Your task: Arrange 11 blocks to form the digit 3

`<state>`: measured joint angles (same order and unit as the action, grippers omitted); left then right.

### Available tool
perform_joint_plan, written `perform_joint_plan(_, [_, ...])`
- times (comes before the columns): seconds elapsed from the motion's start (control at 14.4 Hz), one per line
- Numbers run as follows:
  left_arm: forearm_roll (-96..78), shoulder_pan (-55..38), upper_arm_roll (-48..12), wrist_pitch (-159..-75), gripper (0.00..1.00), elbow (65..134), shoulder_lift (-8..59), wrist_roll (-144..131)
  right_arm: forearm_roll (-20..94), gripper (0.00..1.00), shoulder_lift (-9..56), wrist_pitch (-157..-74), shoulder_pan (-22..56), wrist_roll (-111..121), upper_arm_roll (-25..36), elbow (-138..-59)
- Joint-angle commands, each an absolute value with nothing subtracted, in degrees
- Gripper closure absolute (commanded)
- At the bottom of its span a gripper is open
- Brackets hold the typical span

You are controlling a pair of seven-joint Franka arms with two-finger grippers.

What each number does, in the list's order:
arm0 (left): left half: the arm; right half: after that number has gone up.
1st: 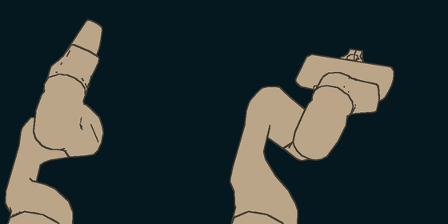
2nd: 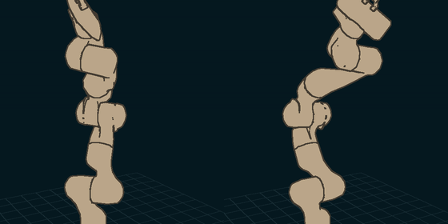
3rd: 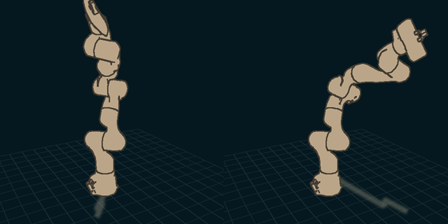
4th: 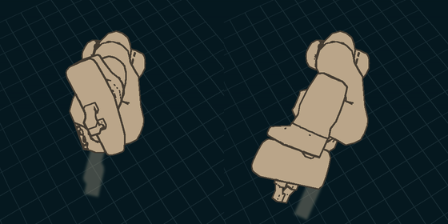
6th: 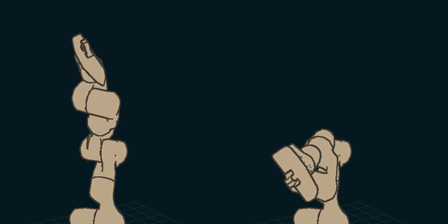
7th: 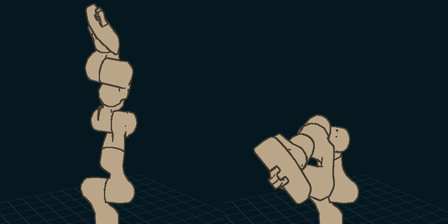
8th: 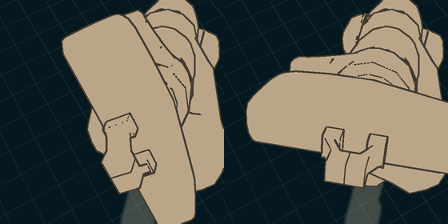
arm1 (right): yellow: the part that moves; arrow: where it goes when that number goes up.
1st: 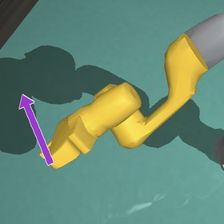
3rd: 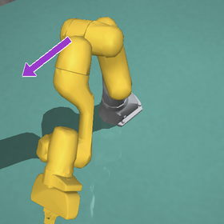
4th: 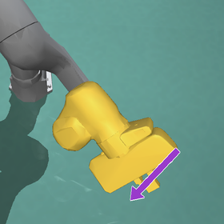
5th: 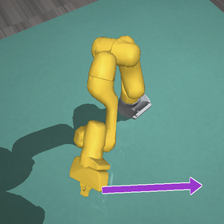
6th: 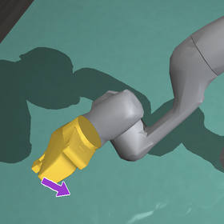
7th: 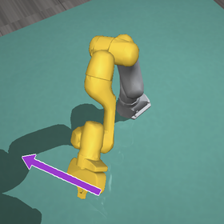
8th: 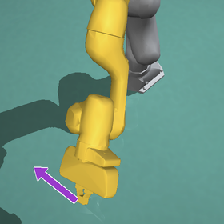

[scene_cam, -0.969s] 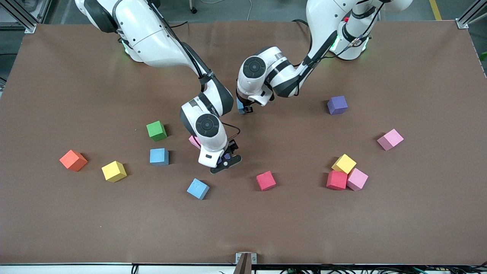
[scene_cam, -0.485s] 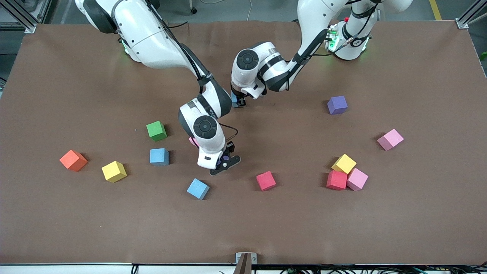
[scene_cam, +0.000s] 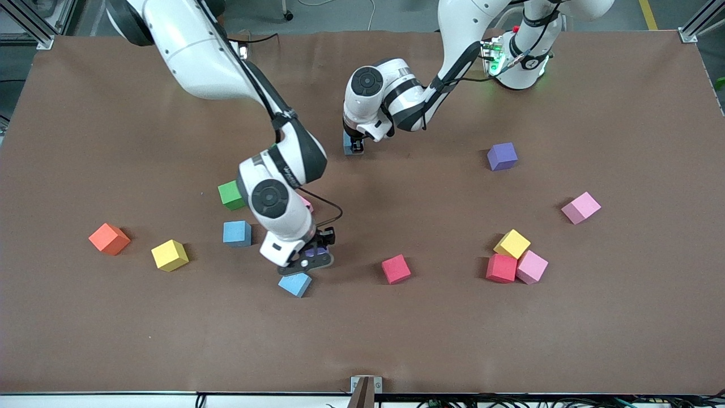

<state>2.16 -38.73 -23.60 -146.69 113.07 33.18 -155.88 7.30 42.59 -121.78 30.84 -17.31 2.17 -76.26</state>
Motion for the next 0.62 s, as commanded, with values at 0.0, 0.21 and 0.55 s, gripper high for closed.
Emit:
perform_joint_plan(0.0, [5.44,-39.29,-23.29,-148.10,0.98,114.87,32.96,-158.47,11.94,0.95,37.46,-115.07,27.61,-24.84,1.41,-76.73])
perform_joint_plan(0.21, [6.06,-40.33,-23.29,-148.18,0.98,114.87,33.31,-158.82,10.47,0.97,35.08,-113.29,28.38,-35.12,1.84,-76.90])
perform_joint_plan(0.55, [6.06,-41.22,-23.20,-148.10,0.83,114.87,34.01,-158.91,6.77,1.00,32.61,-110.13,27.86,-40.34,1.58,-76.99])
